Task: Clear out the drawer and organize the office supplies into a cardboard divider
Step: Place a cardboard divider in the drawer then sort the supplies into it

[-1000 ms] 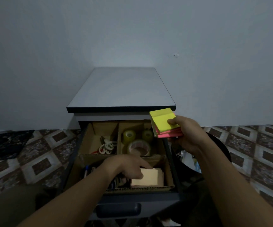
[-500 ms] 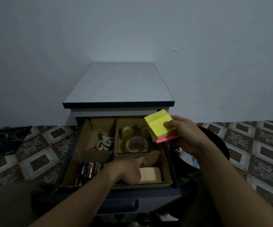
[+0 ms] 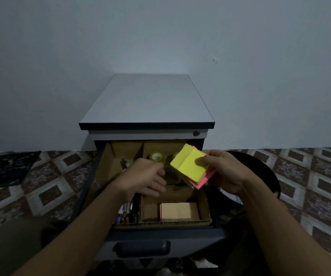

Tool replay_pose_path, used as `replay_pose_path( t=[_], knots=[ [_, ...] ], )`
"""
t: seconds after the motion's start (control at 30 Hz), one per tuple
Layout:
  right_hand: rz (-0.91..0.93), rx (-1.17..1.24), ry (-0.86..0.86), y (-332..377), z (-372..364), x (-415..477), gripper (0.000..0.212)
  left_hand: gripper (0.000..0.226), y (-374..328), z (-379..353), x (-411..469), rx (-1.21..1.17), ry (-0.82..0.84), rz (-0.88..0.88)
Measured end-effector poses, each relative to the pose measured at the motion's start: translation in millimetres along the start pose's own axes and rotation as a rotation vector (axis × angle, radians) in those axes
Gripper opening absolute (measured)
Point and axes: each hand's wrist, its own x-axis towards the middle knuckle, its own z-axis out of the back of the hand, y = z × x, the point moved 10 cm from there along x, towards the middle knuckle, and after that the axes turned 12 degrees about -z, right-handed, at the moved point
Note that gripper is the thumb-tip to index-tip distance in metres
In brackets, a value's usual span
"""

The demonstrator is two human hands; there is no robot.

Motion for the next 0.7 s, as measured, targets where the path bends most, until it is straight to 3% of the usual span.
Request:
replay_pose_path(
  t=[0.1, 0.23, 0.37, 0.57, 0.7],
  knots=[
    [-0.032, -0.036, 0.124, -6, -14, -1, 0.026, 0.043, -2, -3, -2, -0.281, 0.072, 0.013],
    [-0.105, -0.068, 0.222, -16, -32, -3, 0.036, 0.041, 6, -20, -5, -0.367, 0.167, 0.017],
    [-0.129, 0.030, 0.152, -26, -31, 1, 0.042, 0.036, 14, -26, -5, -0.447, 0.151, 0.003],
    [-0.135, 0.106, 0.096, -30, -35, 0, 0.012, 0.047, 11, -36, -6, -0.483, 0.230, -0.020],
    [-0.135, 0.092, 0.002, -36, -36, 6, 0.025, 0.041, 12, -41, -4, -0.471, 0.243, -0.022]
  ],
)
